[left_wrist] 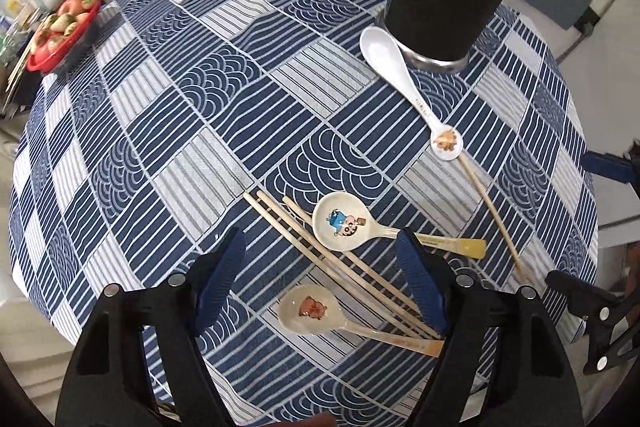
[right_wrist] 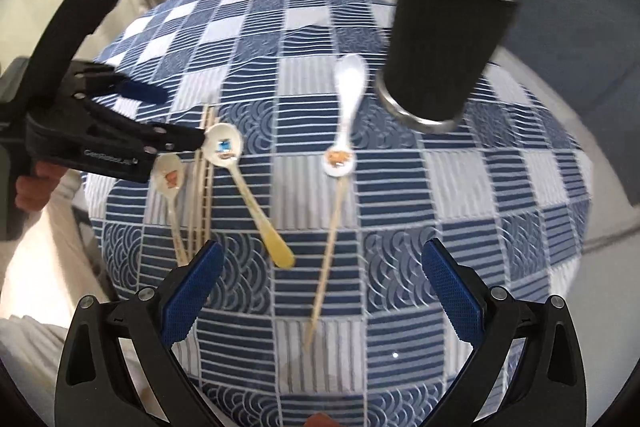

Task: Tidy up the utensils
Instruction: 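Reach the right gripper to the yellow-handled cartoon spoon and grasp its handle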

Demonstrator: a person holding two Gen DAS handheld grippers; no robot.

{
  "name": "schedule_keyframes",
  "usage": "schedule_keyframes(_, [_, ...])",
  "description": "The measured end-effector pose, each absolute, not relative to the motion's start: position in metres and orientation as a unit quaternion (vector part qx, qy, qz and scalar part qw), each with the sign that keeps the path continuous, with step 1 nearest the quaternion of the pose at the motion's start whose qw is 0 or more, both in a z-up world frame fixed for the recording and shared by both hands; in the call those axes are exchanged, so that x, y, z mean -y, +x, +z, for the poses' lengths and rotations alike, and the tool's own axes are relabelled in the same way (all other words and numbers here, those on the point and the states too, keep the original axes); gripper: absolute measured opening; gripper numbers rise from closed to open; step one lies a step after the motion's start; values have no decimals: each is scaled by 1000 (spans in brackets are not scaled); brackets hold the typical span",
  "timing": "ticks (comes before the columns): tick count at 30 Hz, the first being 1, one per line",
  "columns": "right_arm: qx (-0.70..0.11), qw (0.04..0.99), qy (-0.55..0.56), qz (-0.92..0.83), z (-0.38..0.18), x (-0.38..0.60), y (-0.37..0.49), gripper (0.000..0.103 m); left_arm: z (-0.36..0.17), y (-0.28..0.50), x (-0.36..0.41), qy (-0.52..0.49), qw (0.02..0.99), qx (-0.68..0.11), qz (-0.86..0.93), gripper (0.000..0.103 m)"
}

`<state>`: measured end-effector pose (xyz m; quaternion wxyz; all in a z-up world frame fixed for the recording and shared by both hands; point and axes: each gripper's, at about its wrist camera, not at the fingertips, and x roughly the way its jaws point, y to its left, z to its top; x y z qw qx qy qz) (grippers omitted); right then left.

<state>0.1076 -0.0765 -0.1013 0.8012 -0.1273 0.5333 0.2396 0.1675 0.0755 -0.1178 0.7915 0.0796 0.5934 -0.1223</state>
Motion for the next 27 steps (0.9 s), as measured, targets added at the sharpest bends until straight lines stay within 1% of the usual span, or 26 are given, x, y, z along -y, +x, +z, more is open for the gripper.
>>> schedule_keyframes(2, [-535,794,-130,257,-108,68,112,95,-124,172,-76,73,783,-603,-137,75])
schedule_keyframes(3, [-536,789,-132,268,-114,63,114,95,-127,173,-76,68,779,-607,-144,71])
schedule_keyframes(8, [-559,762,-137,298,-135,45,124,94,-141,181,-76,68,764,-621,-161,65])
schedule_keyframes(12, [-568,743,-137,325,-147,31,126,94,-151,184,-75,71,753,-631,-173,50])
schedule_keyframes(13, [-570,741,-137,328,-149,29,127,92,-153,185,-76,69,749,-635,-175,49])
schedule_keyframes(14, [-571,738,-136,332,-152,27,127,85,-156,186,-76,68,747,-638,-176,46])
schedule_keyframes(15, [-576,733,-138,334,-156,25,128,69,-159,187,-77,66,743,-642,-176,45])
schedule_keyframes(16, [-580,731,-142,332,-160,24,128,63,-161,189,-78,64,742,-644,-177,44])
schedule_keyframes(20, [-584,726,-157,326,-173,21,129,47,-164,192,-78,58,740,-644,-183,38])
schedule_keyframes(21, [-577,728,-163,331,-172,20,128,38,-163,192,-78,62,741,-643,-183,33])
schedule_keyframes(22, [-571,730,-173,334,-172,18,125,34,-163,192,-78,66,742,-642,-182,30])
schedule_keyframes(24, [-561,732,-191,337,-170,15,122,20,-163,194,-79,69,740,-644,-183,12])
schedule_keyframes(25, [-554,733,-203,339,-169,12,120,17,-164,194,-79,65,736,-648,-185,11])
schedule_keyframes(27, [-542,734,-223,343,-167,8,115,16,-165,194,-77,68,736,-648,-183,11])
